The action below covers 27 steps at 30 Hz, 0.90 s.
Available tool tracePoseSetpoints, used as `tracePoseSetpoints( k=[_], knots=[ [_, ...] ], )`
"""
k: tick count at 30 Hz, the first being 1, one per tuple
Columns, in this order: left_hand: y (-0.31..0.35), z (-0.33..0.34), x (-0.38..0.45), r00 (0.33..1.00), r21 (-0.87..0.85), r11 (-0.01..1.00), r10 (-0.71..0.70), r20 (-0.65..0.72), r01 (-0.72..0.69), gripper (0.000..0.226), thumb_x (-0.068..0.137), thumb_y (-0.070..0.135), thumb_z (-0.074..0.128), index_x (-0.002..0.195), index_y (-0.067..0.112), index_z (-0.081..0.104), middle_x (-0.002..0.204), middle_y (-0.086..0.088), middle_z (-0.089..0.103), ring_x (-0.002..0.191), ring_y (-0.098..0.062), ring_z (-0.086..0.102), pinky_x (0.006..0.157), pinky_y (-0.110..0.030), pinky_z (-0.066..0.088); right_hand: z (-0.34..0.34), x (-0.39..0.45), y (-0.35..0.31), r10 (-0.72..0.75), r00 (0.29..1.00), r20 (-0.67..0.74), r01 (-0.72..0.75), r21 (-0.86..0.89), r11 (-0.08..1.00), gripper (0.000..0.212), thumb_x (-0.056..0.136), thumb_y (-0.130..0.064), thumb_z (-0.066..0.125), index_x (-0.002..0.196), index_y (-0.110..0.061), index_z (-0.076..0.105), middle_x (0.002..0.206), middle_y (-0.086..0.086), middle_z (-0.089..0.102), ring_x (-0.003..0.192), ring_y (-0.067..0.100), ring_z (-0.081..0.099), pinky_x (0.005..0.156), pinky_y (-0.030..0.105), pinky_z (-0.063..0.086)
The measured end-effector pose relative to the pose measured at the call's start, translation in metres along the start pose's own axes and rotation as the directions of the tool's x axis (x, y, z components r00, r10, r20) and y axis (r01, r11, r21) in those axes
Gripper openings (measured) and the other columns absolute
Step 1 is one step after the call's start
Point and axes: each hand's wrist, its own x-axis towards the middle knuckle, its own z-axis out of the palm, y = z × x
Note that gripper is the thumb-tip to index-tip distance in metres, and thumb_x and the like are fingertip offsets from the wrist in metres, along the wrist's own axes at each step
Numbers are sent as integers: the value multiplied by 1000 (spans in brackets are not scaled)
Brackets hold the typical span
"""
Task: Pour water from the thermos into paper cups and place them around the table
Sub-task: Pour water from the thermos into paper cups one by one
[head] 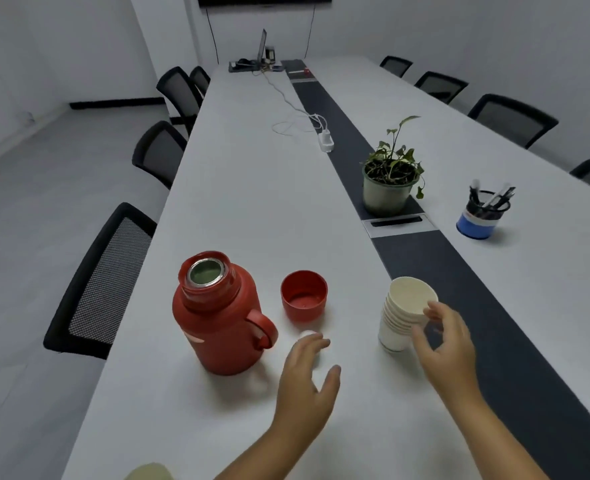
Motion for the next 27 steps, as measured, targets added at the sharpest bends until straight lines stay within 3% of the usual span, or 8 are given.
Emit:
tracePoseSetpoints(
  k=[3,6,8,10,13,18,23,27],
  knots=[
    [22,43,18,995,-43,995,-82,65,85,50,67,48,46,112,25,49,109,30,40,106,16,41,90,-1,34,-27,24,15,-102,993,53,110,-186,976,35,77,-3,64,112,-3,56,111,15,54,101,19,41,81,35,39],
    [37,79,39,983,-38,985,-163,88,167,47,82,28,58,126,24,40,122,17,43,115,1,41,104,-23,37,-40,49,30,-87,965,249,153,-258,954,40,82,-13,61,121,-13,52,131,9,43,121,22,36,94,33,37],
    [43,96,51,969,-28,973,-225,102,228,64,81,28,62,136,20,30,139,6,36,128,-9,35,110,-32,33,-43,63,41,-86,917,391,195,-248,949,37,86,-17,56,123,-16,52,139,6,38,129,20,32,104,33,33],
    [48,107,61,958,-11,964,-262,116,265,82,72,39,63,141,19,22,148,3,26,136,-13,28,112,-36,29,-47,72,49,-150,878,455,275,-221,936,30,87,-13,54,117,-12,58,136,7,43,127,21,37,101,29,33],
    [49,117,69,953,14,958,-288,99,288,94,61,50,60,142,22,22,149,7,25,137,-10,26,113,-34,27,-50,81,60,-261,841,473,377,-166,911,21,82,-6,58,101,-6,67,121,14,56,115,30,50,90,27,36],
    [48,129,76,950,-9,953,-301,78,303,97,55,52,66,139,23,29,135,15,37,131,-8,34,111,-32,32,-49,91,68,-338,792,508,444,-100,890,25,76,-19,50,88,-5,68,114,12,61,103,26,56,82,24,39],
    [39,136,71,961,-14,961,-275,25,275,94,47,63,58,132,32,29,129,21,35,121,-1,38,103,-19,34,-48,96,73,-365,771,521,389,69,919,27,80,-23,46,92,-7,64,107,-30,40,95,-5,47,82,13,41],
    [37,132,73,960,-38,960,-277,34,279,75,50,57,59,117,44,27,125,26,37,119,0,41,93,-6,34,-47,106,71,-335,716,612,374,68,925,15,90,-13,49,99,-9,59,115,-16,38,102,-1,41,81,5,35]
  ],
)
